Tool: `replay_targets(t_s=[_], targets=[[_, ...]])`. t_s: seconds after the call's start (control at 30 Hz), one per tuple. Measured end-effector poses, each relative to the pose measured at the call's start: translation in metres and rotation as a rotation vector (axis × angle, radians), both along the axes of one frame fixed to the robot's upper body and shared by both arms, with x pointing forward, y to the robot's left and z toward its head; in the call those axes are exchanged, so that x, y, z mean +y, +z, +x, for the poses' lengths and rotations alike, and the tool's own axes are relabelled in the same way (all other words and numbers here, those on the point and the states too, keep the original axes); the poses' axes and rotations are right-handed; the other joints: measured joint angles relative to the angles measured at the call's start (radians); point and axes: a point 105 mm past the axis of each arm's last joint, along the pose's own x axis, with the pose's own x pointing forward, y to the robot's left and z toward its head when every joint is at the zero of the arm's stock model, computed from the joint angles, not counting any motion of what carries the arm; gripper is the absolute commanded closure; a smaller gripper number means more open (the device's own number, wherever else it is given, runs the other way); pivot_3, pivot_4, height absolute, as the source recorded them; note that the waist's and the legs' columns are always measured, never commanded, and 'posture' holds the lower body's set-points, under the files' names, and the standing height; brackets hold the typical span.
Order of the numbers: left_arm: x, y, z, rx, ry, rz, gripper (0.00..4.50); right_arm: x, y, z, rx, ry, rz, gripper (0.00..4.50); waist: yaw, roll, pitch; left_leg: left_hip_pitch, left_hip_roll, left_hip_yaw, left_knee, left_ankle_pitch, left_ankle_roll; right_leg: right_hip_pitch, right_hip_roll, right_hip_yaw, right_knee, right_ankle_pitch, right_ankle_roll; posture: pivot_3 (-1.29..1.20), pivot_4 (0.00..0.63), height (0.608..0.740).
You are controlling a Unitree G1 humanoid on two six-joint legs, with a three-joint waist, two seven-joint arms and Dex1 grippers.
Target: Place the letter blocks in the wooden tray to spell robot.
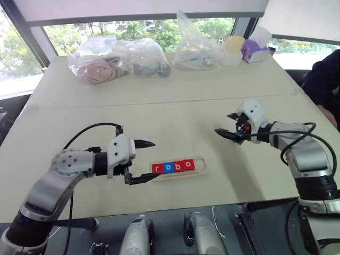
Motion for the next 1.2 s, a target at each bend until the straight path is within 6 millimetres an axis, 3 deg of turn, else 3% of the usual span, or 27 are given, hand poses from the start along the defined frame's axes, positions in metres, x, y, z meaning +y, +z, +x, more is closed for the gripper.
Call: replay_targets(t_s=[0.37, 0.63, 0.73, 0.87, 1.03, 1.2], targets=[[-0.002, 0.000, 0.002, -0.007, -0.006, -0.014, 0.00, -0.024, -0.037, -0.006, 0.180, -0.354, 0.073, 0.50, -0.001, 0.000, 0.000, 0.000, 0.000, 0.000, 0.000, 0.000, 0.000, 0.000, 0.000, 0.000, 0.000, -0.001, 0.001, 0.00, 0.150, 0.740], [-0.004, 0.003, 0.004, -0.022, -0.012, -0.020, 0.00, -0.029, -0.038, -0.006, 0.165, -0.418, 0.055, 0.50, -0.002, 0.000, 0.000, 0.000, 0.000, -0.001, 0.000, 0.000, 0.000, 0.000, 0.000, 0.000, 0.000, -0.002, 0.003, 0.00, 0.150, 0.740], [-0.004, 0.003, 0.004, -0.021, -0.012, -0.020, 0.00, -0.026, -0.042, -0.005, 0.171, -0.430, 0.065, 1.26, -0.002, 0.000, 0.000, 0.000, 0.000, -0.001, 0.000, 0.000, 0.000, 0.000, 0.000, 0.000, 0.000, -0.002, 0.003, 0.00, 0.150, 0.740], [-0.004, 0.003, 0.004, -0.020, -0.013, -0.020, 0.00, -0.023, -0.043, -0.005, 0.179, -0.421, 0.079, 3.25, -0.002, 0.000, 0.000, 0.000, 0.000, -0.001, 0.000, 0.000, 0.000, 0.000, 0.000, 0.000, 0.000, -0.002, 0.003, 0.00, 0.150, 0.740], [-0.003, 0.002, 0.003, -0.015, -0.020, -0.012, 0.00, -0.019, -0.043, -0.012, 0.189, -0.423, 0.072, 3.32, -0.001, 0.000, 0.000, 0.000, 0.000, -0.002, 0.000, 0.000, 0.000, 0.000, 0.000, 0.000, 0.000, -0.002, 0.003, 0.00, 0.150, 0.740], [-0.002, 0.002, 0.003, -0.011, -0.025, -0.009, 0.00, -0.011, -0.045, -0.039, 0.237, -0.410, 0.064, 3.32, 0.001, 0.000, 0.000, -0.001, 0.000, -0.004, 0.000, 0.000, 0.000, 0.000, 0.000, 0.000, 0.000, -0.002, 0.003, 0.00, 0.150, 0.740]])
